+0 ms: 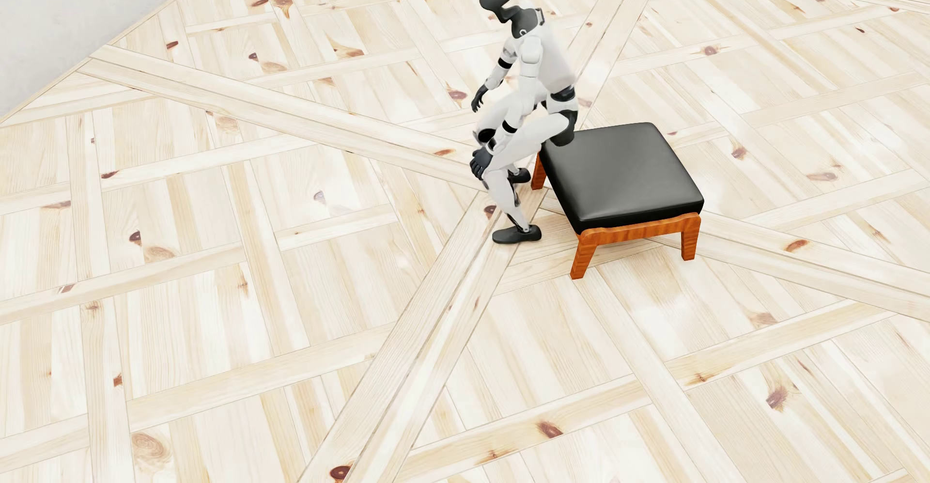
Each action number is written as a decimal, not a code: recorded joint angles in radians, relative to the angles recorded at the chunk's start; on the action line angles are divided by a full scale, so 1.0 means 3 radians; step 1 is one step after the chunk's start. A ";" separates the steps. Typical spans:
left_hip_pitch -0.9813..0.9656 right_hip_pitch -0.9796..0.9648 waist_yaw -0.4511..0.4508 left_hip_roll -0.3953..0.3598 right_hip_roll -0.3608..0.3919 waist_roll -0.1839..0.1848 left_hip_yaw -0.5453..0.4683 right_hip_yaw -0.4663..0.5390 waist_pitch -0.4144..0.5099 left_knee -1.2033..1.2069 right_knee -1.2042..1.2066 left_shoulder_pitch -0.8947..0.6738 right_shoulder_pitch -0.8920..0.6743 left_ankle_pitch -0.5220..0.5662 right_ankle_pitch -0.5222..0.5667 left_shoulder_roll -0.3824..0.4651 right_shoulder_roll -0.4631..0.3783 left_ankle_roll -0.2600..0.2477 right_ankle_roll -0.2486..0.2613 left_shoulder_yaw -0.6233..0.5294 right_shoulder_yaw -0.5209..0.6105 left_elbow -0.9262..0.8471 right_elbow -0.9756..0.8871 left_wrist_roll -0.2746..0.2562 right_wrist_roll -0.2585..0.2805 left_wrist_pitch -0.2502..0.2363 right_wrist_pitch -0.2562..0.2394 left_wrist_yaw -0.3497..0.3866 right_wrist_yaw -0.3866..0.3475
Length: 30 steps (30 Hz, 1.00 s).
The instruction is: Take a seat on the chair
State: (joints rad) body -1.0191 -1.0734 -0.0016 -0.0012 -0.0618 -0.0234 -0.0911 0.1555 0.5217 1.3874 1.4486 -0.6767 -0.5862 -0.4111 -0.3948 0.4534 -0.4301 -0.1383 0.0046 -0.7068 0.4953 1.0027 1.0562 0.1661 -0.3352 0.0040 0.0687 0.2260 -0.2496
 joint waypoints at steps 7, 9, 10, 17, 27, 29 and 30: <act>-0.0555 -0.0573 0.0004 -0.0030 0.0061 -0.0014 -0.0087 0.0155 0.0217 0.0612 0.0623 -0.0354 -0.0455 -0.0132 -0.0083 0.0001 0.0003 -0.0037 -0.0059 -0.0110 0.0197 -0.0102 0.0034 0.0042 0.0003 0.0009 0.0059 -0.0014 0.0031; -0.0681 -0.0703 0.0004 -0.0046 0.0094 -0.0027 -0.0102 0.0196 0.0306 0.0730 0.0750 -0.0485 -0.0606 -0.0128 -0.0077 -0.0009 0.0014 -0.0055 -0.0087 -0.0182 0.0244 -0.0103 0.0051 0.0027 0.0058 0.0006 0.0056 0.0015 -0.0021; -0.0733 -0.0750 0.0006 -0.0048 0.0085 -0.0033 -0.0111 0.0207 0.0338 0.0777 0.0801 -0.0527 -0.0655 -0.0109 -0.0069 -0.0026 0.0018 -0.0062 -0.0079 -0.0221 0.0250 -0.0110 0.0054 0.0035 0.0061 0.0008 0.0059 0.0028 -0.0022; -0.0751 -0.0733 0.0002 0.0025 0.0083 -0.0059 -0.0127 0.0189 0.0375 0.1062 0.1085 -0.0316 -0.0529 0.0135 0.0090 -0.0110 0.0125 -0.0142 -0.0090 -0.0170 0.0196 -0.0203 0.0028 0.0066 0.0010 0.0029 0.0082 0.0040 0.0040; -0.0600 -0.0534 -0.0003 0.0059 0.0117 -0.0030 -0.0153 0.0156 0.0156 0.1365 0.1305 0.0175 -0.0103 0.0203 0.0094 -0.0195 0.0223 -0.0014 -0.0084 -0.0118 0.0079 0.0038 -0.0194 0.0078 -0.0072 0.0194 0.0145 -0.0229 0.0547; -0.0546 -0.0488 -0.0007 0.0046 0.0115 -0.0024 -0.0147 0.0142 0.0133 0.1409 0.1340 0.0212 -0.0081 0.0200 0.0102 -0.0229 0.0270 0.0049 -0.0082 -0.0110 0.0044 0.0119 -0.0091 0.0010 -0.0014 0.0195 0.0150 -0.0161 0.0498; -0.0526 -0.0468 -0.0006 0.0053 0.0115 -0.0019 -0.0145 0.0136 0.0126 0.1436 0.1360 0.0222 -0.0070 0.0204 0.0104 -0.0245 0.0275 0.0057 -0.0080 -0.0090 0.0041 0.0167 -0.0046 -0.0053 0.0009 0.0188 0.0148 -0.0129 0.0474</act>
State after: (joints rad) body -1.1768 -1.2137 -0.0033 0.0146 -0.0272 -0.0290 -0.1346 0.1961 0.5596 1.8182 1.8566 -0.6102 -0.6071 -0.3500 -0.3636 0.3798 -0.3476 -0.1212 -0.0195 -0.7336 0.5076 1.0530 1.0424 0.1503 -0.3324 0.0604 0.1131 0.1872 -0.1073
